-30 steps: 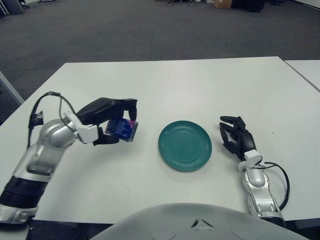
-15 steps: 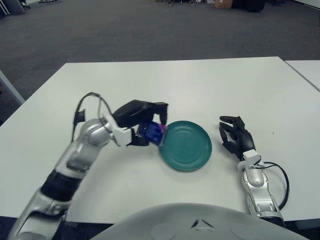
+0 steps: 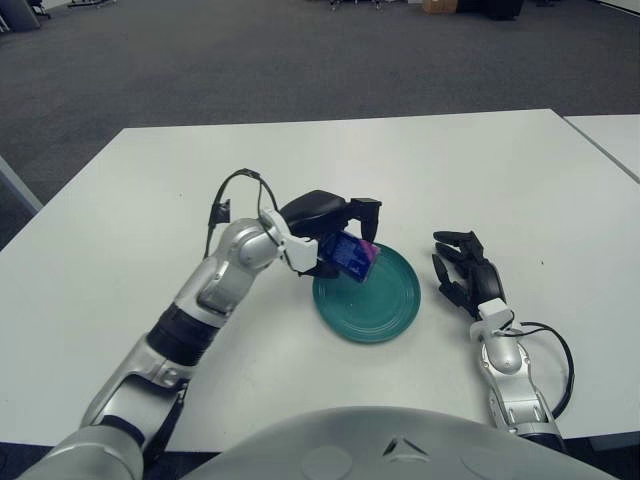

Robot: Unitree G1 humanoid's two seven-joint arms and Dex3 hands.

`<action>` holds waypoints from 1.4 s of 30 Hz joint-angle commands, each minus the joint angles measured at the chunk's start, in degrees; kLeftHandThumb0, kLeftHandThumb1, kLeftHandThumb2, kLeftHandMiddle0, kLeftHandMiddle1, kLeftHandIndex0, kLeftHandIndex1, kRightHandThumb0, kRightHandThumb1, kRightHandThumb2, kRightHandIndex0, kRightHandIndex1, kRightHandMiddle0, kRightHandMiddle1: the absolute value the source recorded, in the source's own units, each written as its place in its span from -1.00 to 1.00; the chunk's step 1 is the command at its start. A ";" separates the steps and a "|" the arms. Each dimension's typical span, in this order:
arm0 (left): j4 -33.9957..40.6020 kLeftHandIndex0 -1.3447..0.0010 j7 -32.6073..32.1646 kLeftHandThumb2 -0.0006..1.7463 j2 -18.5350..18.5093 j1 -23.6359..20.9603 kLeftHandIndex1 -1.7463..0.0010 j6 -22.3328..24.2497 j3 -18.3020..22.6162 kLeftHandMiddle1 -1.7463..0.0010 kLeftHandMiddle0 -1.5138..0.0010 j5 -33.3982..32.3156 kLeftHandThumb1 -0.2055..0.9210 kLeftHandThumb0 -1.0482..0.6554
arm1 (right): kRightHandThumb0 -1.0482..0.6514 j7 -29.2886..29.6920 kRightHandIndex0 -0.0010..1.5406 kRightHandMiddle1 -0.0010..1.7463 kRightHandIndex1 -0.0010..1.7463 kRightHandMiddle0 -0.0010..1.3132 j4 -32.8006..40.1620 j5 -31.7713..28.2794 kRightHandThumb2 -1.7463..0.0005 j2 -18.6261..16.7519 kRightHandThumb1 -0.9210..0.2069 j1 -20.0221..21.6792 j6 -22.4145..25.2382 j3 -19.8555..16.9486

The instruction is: Put the gum into the plate.

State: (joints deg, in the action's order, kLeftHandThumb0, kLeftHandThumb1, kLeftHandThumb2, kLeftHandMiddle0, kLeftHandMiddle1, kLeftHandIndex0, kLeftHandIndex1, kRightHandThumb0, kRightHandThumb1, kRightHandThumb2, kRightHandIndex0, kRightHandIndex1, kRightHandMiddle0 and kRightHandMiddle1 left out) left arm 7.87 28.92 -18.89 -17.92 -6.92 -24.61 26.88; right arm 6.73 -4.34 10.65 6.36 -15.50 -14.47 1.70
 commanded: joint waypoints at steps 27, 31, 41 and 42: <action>-8.41 0.63 -2.64 -0.01 4.82 -5.19 -1.00 -3.64 -5.63 -0.83 0.45 5.74 0.57 0.02 | -0.42 -0.18 -0.37 0.24 -0.37 -0.81 -3.69 4.69 0.35 -1.78 -1.00 -4.48 6.20 5.51; -9.67 0.75 -3.33 -0.30 4.00 -5.00 -0.86 -5.04 -6.11 -0.41 0.63 6.73 0.85 -0.18 | -0.39 0.44 -0.38 0.24 -0.34 -0.82 -4.00 5.37 0.35 -1.74 -0.99 -4.26 5.74 5.61; -10.98 0.99 0.13 -0.79 0.94 -6.90 0.48 -6.54 -7.62 0.77 0.94 9.48 0.96 -0.80 | -0.35 2.50 -0.40 0.26 -0.29 -0.82 -4.97 6.90 0.32 -2.20 -0.95 -3.57 5.81 5.41; -10.88 1.00 0.58 -0.83 0.65 -6.99 0.61 -6.57 -7.68 0.85 0.96 9.55 0.96 -0.84 | -0.35 2.52 -0.41 0.25 -0.30 -0.82 -4.96 6.78 0.32 -2.29 -0.96 -3.57 5.88 5.37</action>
State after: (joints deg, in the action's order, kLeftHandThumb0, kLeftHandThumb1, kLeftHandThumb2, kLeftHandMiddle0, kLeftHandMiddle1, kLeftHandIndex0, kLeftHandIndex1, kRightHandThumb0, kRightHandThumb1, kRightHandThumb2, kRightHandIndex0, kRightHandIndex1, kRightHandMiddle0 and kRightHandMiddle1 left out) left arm -2.64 27.82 -16.39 -22.75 -13.08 -32.08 35.48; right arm 9.68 -3.65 17.09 5.10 -15.77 -14.07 6.07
